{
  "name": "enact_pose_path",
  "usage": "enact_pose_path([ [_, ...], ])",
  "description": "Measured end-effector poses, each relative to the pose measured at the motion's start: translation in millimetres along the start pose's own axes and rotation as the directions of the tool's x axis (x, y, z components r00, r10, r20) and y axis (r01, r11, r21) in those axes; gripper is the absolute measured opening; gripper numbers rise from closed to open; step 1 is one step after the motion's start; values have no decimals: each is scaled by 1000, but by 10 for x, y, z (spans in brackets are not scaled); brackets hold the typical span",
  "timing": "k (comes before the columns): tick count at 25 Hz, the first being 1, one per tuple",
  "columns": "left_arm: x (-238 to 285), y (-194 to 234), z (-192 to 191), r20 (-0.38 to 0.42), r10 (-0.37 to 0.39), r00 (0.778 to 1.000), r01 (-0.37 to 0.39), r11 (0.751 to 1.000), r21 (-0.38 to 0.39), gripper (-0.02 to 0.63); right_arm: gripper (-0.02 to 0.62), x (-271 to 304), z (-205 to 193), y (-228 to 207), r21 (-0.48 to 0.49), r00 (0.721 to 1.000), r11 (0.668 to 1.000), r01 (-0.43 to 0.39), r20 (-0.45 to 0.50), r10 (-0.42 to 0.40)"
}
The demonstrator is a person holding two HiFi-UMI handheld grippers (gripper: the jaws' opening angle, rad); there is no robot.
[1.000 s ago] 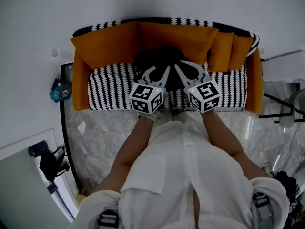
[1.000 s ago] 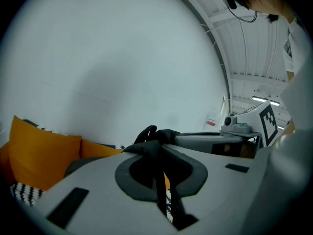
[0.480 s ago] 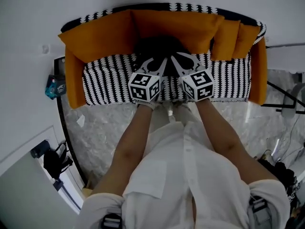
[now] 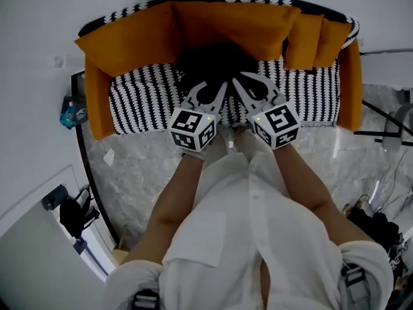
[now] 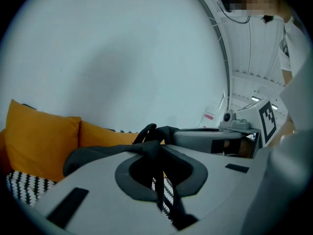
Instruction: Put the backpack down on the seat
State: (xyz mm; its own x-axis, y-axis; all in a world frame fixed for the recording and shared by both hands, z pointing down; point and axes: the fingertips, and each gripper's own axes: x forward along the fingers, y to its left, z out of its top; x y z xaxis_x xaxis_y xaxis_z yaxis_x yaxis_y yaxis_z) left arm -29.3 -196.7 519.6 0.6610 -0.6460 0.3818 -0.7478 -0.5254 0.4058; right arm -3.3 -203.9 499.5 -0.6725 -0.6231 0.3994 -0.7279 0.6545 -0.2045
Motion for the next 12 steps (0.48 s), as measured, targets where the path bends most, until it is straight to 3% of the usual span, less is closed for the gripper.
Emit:
enact_pose_path([
  [6, -107, -149, 76, 13, 4, 1000, -4, 1000, 19, 40, 37, -161, 87, 66, -3, 999, 1000, -3, 35, 3],
  [12, 85, 113, -325, -67, 27, 997, -30, 998, -55, 40, 38, 90, -339, -32, 21, 997, 1000, 0, -71, 2],
])
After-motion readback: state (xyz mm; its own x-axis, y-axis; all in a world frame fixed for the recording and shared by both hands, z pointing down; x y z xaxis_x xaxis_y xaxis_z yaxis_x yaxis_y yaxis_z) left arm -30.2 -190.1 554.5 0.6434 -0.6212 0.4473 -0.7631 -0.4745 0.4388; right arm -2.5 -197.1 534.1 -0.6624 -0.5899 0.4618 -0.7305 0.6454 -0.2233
